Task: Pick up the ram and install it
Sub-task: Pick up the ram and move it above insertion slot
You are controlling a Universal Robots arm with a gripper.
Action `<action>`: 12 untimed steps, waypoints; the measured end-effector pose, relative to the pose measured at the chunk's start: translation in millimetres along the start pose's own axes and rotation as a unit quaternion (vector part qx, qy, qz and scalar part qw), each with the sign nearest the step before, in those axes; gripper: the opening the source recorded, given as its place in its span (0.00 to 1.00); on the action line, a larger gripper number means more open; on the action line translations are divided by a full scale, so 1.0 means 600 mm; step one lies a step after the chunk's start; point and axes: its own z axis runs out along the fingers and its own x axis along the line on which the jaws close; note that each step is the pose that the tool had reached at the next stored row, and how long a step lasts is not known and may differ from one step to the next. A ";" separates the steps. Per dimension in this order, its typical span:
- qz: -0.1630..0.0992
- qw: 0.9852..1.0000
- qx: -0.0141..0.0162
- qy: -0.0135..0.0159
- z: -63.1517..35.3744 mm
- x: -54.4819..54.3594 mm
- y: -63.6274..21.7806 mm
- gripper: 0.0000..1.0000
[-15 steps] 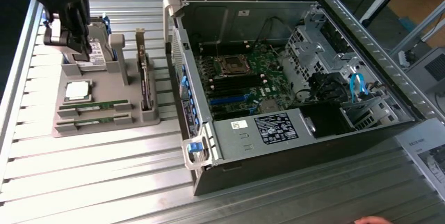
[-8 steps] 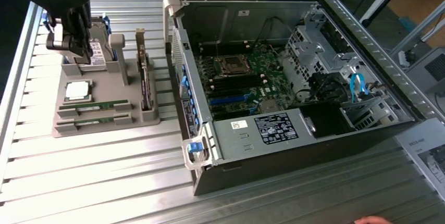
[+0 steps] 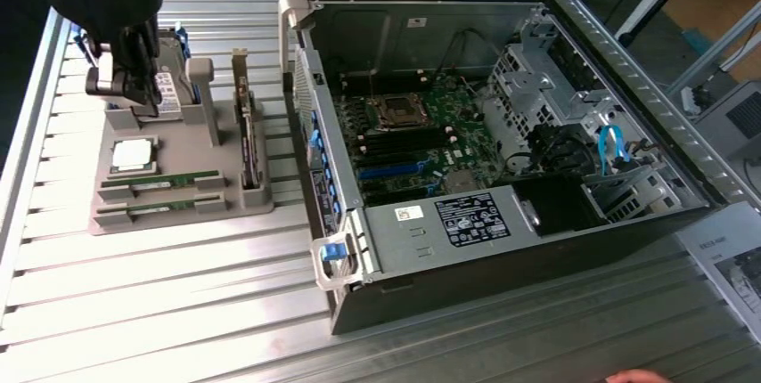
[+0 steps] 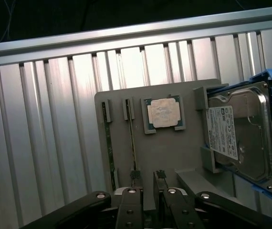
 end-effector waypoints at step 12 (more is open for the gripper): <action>0.000 1.000 0.000 0.000 0.025 0.001 -0.001 0.24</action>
